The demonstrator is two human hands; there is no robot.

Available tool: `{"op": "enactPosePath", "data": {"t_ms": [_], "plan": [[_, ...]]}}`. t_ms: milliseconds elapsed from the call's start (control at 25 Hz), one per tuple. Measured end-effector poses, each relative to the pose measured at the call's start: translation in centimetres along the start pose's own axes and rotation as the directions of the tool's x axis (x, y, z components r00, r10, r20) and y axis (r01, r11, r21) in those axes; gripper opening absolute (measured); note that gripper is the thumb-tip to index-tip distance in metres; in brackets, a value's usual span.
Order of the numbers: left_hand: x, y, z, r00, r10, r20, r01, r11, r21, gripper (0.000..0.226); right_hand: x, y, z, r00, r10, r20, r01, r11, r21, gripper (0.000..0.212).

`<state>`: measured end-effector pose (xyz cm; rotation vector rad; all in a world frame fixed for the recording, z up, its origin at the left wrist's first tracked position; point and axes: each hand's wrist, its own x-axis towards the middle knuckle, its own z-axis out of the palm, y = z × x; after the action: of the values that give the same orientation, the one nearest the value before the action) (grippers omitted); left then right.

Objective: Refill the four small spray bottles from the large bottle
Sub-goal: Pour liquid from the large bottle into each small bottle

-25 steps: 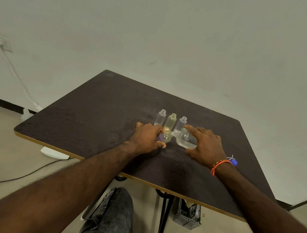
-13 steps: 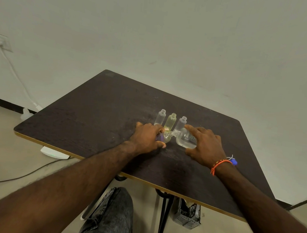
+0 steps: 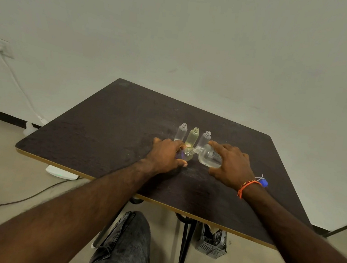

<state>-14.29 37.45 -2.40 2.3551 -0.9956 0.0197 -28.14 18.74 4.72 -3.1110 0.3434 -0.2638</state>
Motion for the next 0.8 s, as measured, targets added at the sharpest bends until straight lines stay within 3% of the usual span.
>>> {"op": "enactPosePath", "data": {"t_ms": [400,600,800], "plan": [[0.03,-0.05,-0.01,1.000,-0.011,-0.005,0.011,1.000,-0.017,0.053,-0.03,-0.27,-0.04,1.000,0.005,0.015,-0.005,0.999,0.041,0.084],[-0.09,-0.47,0.28,0.999,-0.027,-0.027,0.026,0.999,-0.043,0.050,-0.12,-0.52,0.35,0.997,0.062,-0.054,-0.040,0.940,0.339,0.079],[-0.37,-0.91,0.23,0.997,-0.040,-0.067,0.038,0.999,-0.029,0.058,0.04,-0.55,0.88,0.974,0.195,-0.117,-0.105,0.841,0.531,0.079]]}}
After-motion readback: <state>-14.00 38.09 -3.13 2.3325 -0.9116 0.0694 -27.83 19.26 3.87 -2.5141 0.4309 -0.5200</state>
